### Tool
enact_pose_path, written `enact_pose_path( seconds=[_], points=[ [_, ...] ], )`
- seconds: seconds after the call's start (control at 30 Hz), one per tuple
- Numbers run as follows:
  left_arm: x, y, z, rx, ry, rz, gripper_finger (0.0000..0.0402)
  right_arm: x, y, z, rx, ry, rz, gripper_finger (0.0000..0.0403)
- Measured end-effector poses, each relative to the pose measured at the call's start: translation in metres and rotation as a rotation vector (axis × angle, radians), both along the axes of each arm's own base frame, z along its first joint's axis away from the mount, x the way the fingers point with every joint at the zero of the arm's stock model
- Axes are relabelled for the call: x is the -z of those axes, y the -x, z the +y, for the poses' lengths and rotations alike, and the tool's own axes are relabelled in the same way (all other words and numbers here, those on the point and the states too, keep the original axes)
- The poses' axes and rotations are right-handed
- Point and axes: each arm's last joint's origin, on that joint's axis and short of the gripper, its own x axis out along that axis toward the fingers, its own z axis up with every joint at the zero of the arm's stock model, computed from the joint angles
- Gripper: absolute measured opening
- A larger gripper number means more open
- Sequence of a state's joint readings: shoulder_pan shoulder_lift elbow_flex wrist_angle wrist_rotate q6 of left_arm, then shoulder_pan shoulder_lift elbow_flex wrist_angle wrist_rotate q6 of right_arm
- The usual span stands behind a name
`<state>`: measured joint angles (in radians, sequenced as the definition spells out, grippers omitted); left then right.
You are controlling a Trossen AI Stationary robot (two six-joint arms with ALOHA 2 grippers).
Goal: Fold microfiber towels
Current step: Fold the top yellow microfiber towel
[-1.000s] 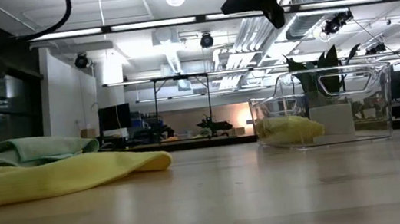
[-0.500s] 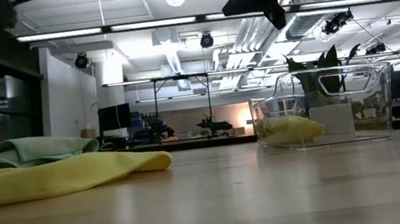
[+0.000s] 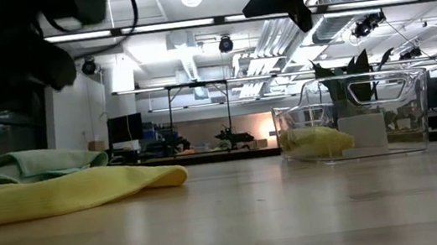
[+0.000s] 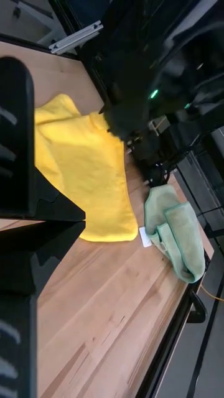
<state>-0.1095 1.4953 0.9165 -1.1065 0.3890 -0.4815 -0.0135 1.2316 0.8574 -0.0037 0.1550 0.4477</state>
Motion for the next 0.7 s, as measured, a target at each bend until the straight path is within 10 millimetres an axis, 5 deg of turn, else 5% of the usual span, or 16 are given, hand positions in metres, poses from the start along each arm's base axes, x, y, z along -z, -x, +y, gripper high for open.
enact_pose_path(
  seconds=[0.27,0.7],
  points=[
    [0.028,-0.003,0.001,0.06,0.067,0.196,0.0175,0.0,0.0,0.0,0.0,0.0,0.001,0.0],
    [0.035,-0.001,-0.011,0.113,0.142,0.254,0.0175,0.001,0.001,0.0,0.0,0.0,0.016,0.0]
  ],
)
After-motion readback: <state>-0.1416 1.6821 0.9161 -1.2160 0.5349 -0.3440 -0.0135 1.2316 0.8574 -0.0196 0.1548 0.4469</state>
